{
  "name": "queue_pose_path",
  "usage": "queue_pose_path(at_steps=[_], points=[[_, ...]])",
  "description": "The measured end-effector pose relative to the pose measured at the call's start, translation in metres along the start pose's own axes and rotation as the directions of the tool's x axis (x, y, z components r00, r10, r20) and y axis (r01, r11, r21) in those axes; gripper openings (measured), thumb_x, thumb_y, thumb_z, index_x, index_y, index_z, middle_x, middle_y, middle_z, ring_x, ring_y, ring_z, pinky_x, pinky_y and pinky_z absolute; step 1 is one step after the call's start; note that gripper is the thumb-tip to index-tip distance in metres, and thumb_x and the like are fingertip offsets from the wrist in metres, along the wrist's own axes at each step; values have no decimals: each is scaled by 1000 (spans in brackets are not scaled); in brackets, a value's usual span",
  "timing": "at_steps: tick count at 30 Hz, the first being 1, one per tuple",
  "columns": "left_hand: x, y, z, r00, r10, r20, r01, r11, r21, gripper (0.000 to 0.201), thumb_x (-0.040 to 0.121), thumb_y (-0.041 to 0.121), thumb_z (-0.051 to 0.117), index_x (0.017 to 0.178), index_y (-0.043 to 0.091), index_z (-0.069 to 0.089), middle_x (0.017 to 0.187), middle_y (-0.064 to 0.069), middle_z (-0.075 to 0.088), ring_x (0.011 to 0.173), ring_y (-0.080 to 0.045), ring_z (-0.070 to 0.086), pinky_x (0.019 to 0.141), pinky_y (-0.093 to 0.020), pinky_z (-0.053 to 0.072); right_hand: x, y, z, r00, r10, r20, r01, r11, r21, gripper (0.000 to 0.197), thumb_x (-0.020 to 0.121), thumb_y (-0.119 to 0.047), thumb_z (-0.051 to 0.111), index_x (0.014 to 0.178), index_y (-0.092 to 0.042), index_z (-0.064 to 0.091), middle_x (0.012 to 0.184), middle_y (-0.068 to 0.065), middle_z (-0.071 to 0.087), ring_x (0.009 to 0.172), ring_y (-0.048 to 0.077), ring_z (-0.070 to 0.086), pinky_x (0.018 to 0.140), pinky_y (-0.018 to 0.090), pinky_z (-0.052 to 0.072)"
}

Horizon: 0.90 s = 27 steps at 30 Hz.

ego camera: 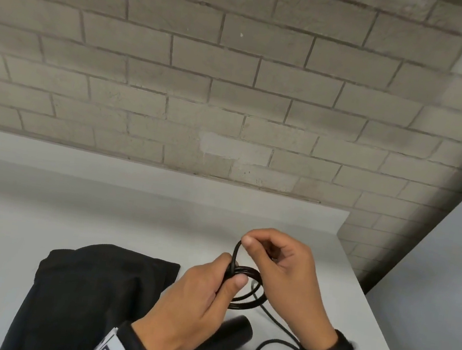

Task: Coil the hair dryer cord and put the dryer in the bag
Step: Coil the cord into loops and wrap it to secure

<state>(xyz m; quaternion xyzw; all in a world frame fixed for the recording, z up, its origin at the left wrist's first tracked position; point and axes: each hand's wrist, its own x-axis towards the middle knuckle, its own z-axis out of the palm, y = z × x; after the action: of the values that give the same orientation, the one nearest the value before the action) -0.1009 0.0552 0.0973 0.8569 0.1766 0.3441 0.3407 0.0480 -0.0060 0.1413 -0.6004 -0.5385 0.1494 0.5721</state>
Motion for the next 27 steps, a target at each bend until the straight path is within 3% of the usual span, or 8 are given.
queue_pose_path(at_steps=[3,6,10,15,21,24,26,27], points=[[-1,-2,2,999,6,-35,-7,1000,-26,26,96,64,28,81,46,39,67,21,51,56,-7,44,54,-12,32,-6,9,3,992,128,8,-128,982,140,6,86,-17,70,87,-21,74,80,4,71,75,15,66,75,37,55],[-2,-5,3,997,2,-75,-6,998,-61,26,95,69,24,82,52,40,64,19,49,55,-8,43,54,-14,32,-15,15,2,990,140,29,-143,979,148,10,89,-26,65,85,-21,73,83,3,72,80,24,66,78,44,55],[-1,-9,4,990,-44,-135,28,993,-119,34,95,69,25,79,45,41,60,13,44,53,-9,38,51,-27,35,-29,23,-1,989,66,129,-92,974,209,46,85,-57,59,95,-15,73,87,2,71,75,5,62,67,19,47],[3,-14,3,983,-82,-166,65,993,-101,39,94,71,23,81,41,45,61,11,46,54,-7,39,51,-26,36,-35,30,-1,969,124,212,-147,984,99,6,83,-21,72,88,-25,72,81,-2,66,75,14,57,73,40,49],[4,-10,7,982,-125,-143,87,964,-251,36,95,61,33,93,33,56,60,13,48,53,-7,40,53,-22,34,-30,32,-7,949,116,293,-118,993,-11,11,88,-20,68,89,-31,69,83,-10,65,81,6,59,79,24,48],[4,-9,12,970,-167,-175,115,955,-274,38,92,64,34,86,33,55,59,15,48,51,-7,40,53,-24,34,-36,36,4,985,42,168,-31,997,-71,19,87,-21,71,97,-36,66,93,-12,65,92,10,61,81,19,45],[6,-10,13,957,-189,-220,129,957,-260,41,92,67,33,85,32,54,55,9,44,51,-7,36,50,-31,33,-42,44,15,988,-116,-105,97,981,-168,32,78,-22,78,100,-36,60,104,-14,57,95,9,58,80,14,43],[7,-11,13,951,-200,-237,140,958,-249,42,92,67,33,84,32,54,55,8,42,50,-8,36,49,-33,34,-45,48,20,942,-229,-246,159,949,-273,36,73,-25,80,100,-29,56,105,-11,52,92,6,55,77,11,41]])
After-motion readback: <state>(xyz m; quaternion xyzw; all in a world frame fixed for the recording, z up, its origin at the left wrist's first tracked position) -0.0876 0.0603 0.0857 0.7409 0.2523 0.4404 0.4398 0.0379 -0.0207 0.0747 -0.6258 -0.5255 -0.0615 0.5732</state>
